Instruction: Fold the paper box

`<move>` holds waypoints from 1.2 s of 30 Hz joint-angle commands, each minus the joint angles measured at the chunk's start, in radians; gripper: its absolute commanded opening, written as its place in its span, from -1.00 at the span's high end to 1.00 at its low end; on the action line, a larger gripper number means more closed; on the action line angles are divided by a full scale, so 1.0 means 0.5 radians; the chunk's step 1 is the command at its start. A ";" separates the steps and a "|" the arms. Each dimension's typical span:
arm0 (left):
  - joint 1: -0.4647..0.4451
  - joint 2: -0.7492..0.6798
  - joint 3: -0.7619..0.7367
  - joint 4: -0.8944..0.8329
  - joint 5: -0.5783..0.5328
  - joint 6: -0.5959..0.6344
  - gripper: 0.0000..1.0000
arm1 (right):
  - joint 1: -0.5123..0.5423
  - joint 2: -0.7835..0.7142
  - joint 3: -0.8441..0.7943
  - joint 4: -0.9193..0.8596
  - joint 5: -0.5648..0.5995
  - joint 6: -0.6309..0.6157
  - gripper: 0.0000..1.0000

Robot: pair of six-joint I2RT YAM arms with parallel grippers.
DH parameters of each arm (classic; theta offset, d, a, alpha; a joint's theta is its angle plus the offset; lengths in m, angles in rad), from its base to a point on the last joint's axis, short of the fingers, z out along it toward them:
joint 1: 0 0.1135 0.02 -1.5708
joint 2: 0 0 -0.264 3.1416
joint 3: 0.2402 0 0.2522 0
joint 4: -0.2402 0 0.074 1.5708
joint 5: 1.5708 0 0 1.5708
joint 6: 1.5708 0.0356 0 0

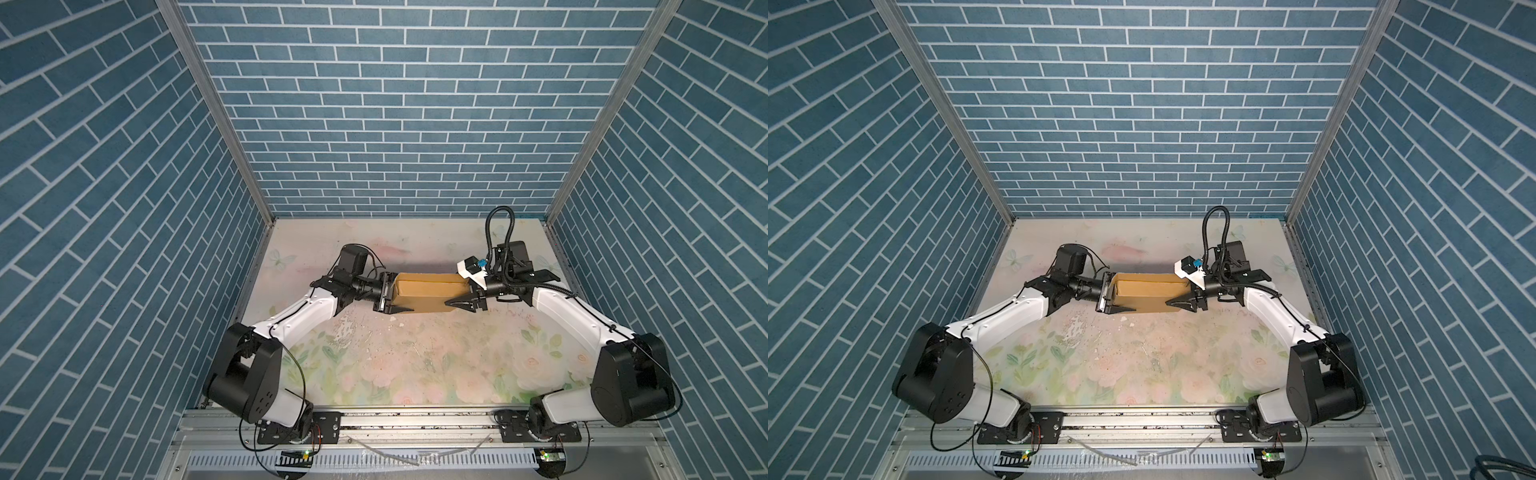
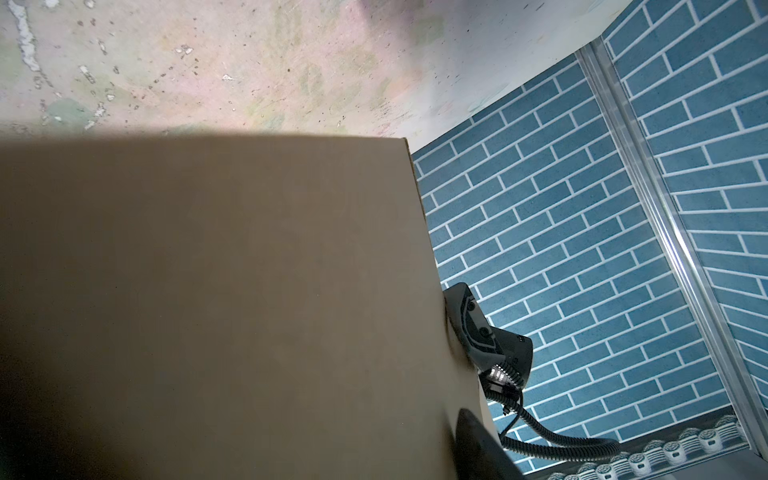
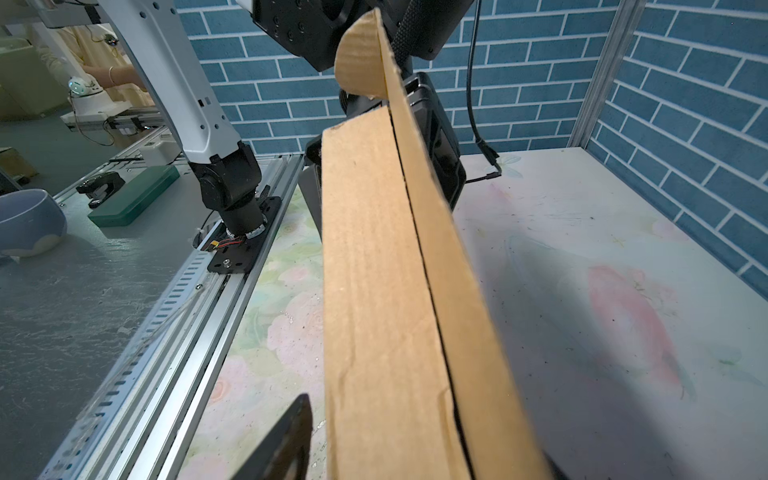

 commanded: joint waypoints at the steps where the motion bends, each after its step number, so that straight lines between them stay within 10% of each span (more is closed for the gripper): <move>1: -0.009 0.004 0.058 0.072 0.012 0.003 0.56 | 0.021 -0.041 -0.036 -0.112 -0.007 -0.074 -0.22; 26: 0.015 0.001 0.034 0.173 -0.004 -0.090 0.56 | -0.039 -0.179 -0.182 -0.116 0.127 -0.101 -0.15; 36: 0.028 0.030 0.041 0.201 -0.001 -0.090 0.54 | -0.056 -0.216 -0.213 -0.085 0.128 -0.074 0.22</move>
